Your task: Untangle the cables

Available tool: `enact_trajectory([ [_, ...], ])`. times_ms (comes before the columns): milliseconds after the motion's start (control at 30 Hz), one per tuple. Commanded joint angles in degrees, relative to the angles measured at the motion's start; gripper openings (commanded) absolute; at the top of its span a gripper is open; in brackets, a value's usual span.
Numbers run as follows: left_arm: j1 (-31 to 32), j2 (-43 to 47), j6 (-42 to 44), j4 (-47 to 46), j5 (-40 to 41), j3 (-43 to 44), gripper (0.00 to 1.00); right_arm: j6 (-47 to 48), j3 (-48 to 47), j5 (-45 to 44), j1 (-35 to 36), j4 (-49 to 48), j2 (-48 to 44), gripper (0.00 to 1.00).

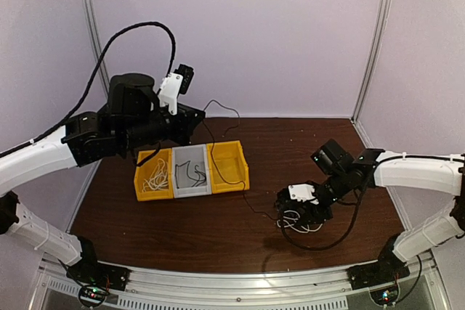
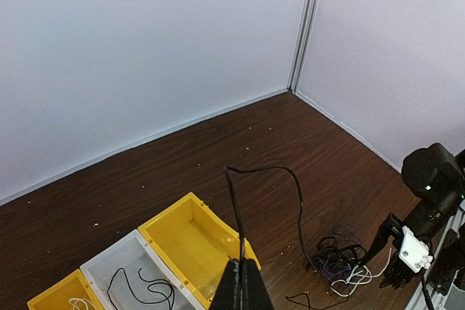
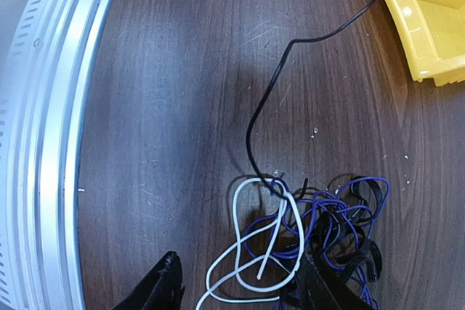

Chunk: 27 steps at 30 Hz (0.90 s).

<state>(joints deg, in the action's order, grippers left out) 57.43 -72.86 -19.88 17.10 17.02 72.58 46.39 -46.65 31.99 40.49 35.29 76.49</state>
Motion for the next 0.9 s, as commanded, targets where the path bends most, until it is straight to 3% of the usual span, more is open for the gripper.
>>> enact_trajectory([
  [0, -0.12, 1.19, -0.87, -4.44, 1.31, -0.86, 0.00, -1.39, 2.31, -3.40, 0.18, -4.14, -2.61, 0.54],
  [233, -0.13, 1.86, -0.47, -3.73, 1.59, -0.34, 0.00, -4.60, 2.00, -4.31, 0.16, -8.09, 3.54, 0.43],
  [367, -0.18, 2.62, 0.24, -2.22, 3.14, 1.56, 0.00, -6.69, 1.75, -7.89, 0.16, -10.51, 6.84, 0.14],
  [467, -0.14, 3.87, 2.51, 0.76, 7.33, 6.02, 0.00, -7.45, 2.74, -10.01, 0.12, -11.98, 7.18, 0.00],
  [633, -0.13, 8.47, 7.40, 0.99, 13.67, 13.77, 0.00, -7.72, 4.97, -12.60, 0.16, -13.72, 8.66, 0.00],
  [867, -0.13, 8.40, 11.35, 1.94, 14.82, 21.71, 0.00, -8.65, 4.47, -13.82, 0.20, -13.94, 10.61, 0.00],
])
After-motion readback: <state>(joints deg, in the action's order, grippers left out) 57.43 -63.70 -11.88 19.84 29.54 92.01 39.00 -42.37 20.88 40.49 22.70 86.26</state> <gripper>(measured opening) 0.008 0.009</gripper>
